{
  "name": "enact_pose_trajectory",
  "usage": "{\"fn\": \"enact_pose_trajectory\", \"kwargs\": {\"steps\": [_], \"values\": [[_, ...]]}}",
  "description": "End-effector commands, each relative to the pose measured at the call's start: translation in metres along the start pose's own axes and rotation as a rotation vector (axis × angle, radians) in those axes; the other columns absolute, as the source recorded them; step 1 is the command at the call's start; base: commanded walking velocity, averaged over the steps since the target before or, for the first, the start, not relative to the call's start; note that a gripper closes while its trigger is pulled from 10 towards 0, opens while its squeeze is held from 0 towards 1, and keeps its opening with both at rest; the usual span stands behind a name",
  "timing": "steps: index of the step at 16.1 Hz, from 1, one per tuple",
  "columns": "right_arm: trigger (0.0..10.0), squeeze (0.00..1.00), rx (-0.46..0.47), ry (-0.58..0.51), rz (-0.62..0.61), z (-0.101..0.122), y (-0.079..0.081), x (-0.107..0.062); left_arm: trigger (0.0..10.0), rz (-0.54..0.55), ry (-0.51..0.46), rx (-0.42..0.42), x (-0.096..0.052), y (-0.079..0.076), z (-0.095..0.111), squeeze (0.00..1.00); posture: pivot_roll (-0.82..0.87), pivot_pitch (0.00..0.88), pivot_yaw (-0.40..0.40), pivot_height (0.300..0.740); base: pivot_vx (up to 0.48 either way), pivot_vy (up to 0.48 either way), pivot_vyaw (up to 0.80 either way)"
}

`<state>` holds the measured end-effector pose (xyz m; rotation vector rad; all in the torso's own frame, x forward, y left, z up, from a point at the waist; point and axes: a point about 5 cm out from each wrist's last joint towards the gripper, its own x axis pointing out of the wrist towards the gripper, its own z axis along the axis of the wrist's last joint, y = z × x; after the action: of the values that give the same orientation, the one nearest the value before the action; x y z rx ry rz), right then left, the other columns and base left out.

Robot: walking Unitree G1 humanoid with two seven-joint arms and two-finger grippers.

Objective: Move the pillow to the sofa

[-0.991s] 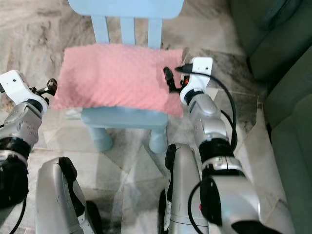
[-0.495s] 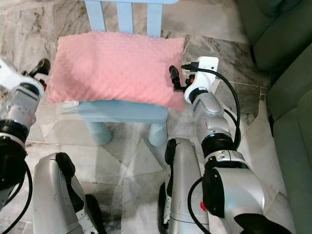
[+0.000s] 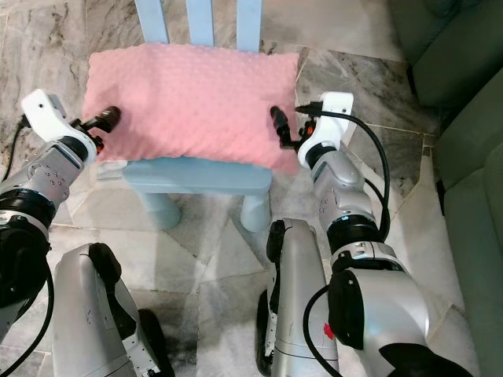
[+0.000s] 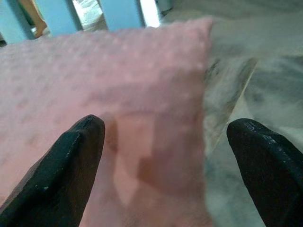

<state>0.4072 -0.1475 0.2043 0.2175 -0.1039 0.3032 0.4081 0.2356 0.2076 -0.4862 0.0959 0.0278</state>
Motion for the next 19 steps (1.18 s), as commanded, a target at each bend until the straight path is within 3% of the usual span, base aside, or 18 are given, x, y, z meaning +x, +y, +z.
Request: {"fn": "enact_pose_trajectory", "kwargs": {"steps": [1, 3, 7, 8, 9, 19], "values": [[10.0, 0.0, 0.068, 0.051, 0.019, -0.015, 0.0, -0.004, 10.0, -0.028, 0.051, 0.004, 0.0, -0.003, -0.008, 0.0, -0.15, 0.391, -0.038, 0.403, 0.0, 0.0, 0.0], [10.0, 0.0, 0.119, 0.111, 0.083, -0.031, 0.012, -0.005, 10.0, -0.071, 0.094, 0.008, 0.001, -0.007, -0.016, 0.0, -0.14, 0.41, -0.041, 0.403, 0.0, 0.0, 0.0], [10.0, 0.0, 0.093, 0.173, 0.179, -0.049, 0.038, -0.004, 10.0, -0.098, 0.162, 0.042, -0.003, -0.002, -0.028, 0.0, -0.13, 0.405, -0.042, 0.403, 0.0, 0.0, 0.0], [0.0, 0.0, 0.076, 0.163, 0.219, -0.05, 0.047, -0.003, 10.0, -0.111, 0.196, 0.054, -0.005, 0.002, -0.035, 0.0, -0.13, 0.401, -0.039, 0.403, 0.0, 0.0, 0.0], [0.0, 0.0, 0.055, 0.161, 0.247, -0.052, 0.052, -0.004, 0.0, -0.116, 0.216, 0.036, -0.008, 0.008, -0.043, 0.0, -0.13, 0.404, -0.038, 0.403, 0.0, 0.0, 0.0], [0.0, 0.0, 0.062, 0.176, 0.23, -0.061, 0.045, -0.012, 0.0, -0.163, 0.244, 0.015, -0.009, 0.005, -0.054, 0.0, -0.14, 0.415, -0.045, 0.403, 0.0, 0.0, 0.0]]}}
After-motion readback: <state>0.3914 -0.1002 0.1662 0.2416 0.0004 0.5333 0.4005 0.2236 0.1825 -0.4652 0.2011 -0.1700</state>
